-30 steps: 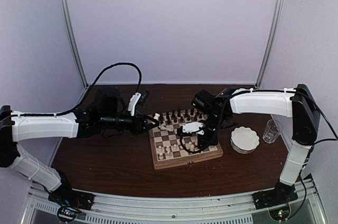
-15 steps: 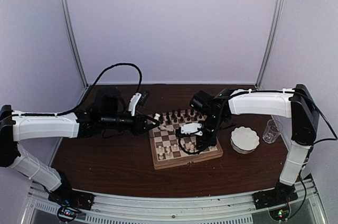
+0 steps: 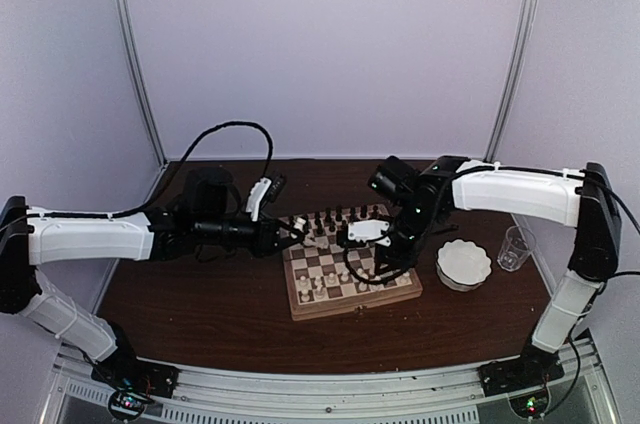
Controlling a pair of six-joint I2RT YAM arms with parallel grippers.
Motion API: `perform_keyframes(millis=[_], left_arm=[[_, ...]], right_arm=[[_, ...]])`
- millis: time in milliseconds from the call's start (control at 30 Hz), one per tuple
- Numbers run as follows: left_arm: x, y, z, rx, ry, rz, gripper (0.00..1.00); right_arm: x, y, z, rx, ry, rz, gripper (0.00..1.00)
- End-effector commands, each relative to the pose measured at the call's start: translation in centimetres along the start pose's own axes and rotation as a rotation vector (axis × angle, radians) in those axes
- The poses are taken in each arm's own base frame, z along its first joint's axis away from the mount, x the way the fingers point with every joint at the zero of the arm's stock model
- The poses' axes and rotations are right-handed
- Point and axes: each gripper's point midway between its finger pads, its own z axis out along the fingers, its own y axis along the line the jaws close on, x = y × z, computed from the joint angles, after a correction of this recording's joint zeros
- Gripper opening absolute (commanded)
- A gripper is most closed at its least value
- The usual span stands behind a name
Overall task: Set up the chess pieces on the board
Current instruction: Place the bishop on f1, then pass from the left arm to the right
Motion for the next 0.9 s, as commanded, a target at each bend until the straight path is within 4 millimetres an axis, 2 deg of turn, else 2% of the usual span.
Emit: perform_keyframes(millis=[0,167,233,300,433,500,667,867], left_arm=[[-1.4,-2.6,0.6,0.076,0.012,0.068,0.09],[-1.2,-6.9,2.0,0.223,0.098,0.154,0.09],[-1.3,-9.0,2.5,0.31,0.12,0.178,0.09],[-1.1,-10.8,2.9,0.387,0.159,0.174,0.09],[-1.0,-12.9,3.8,0.461,0.209,0.167,0.09],[-0.7,-13.7,4.2,0.472,0.228,0.192,0.09],[-0.7,-14.8,4.8,0.492,0.227,0.214,0.1],[-0.9,-15.3,5.0,0.487,0.203,0.23,0.1]], right_arm=[[-1.7,0.1,-6.3,0.051,-0.121,-0.02,0.27],[-4.2,1.8,-14.0,0.026,-0.373,-0.048,0.38],[-4.8,2.6,-15.9,0.019,-0.43,-0.072,0.45],[-4.9,3.3,-16.8,0.002,-0.44,-0.103,0.46],[-4.6,3.9,-17.7,0.004,-0.437,-0.171,0.45],[-5.1,3.9,-17.9,-0.012,-0.451,-0.149,0.46],[-6.4,5.0,-17.3,-0.164,-0.484,-0.056,0.46],[-6.6,6.5,-16.4,-0.292,-0.506,0.015,0.47]])
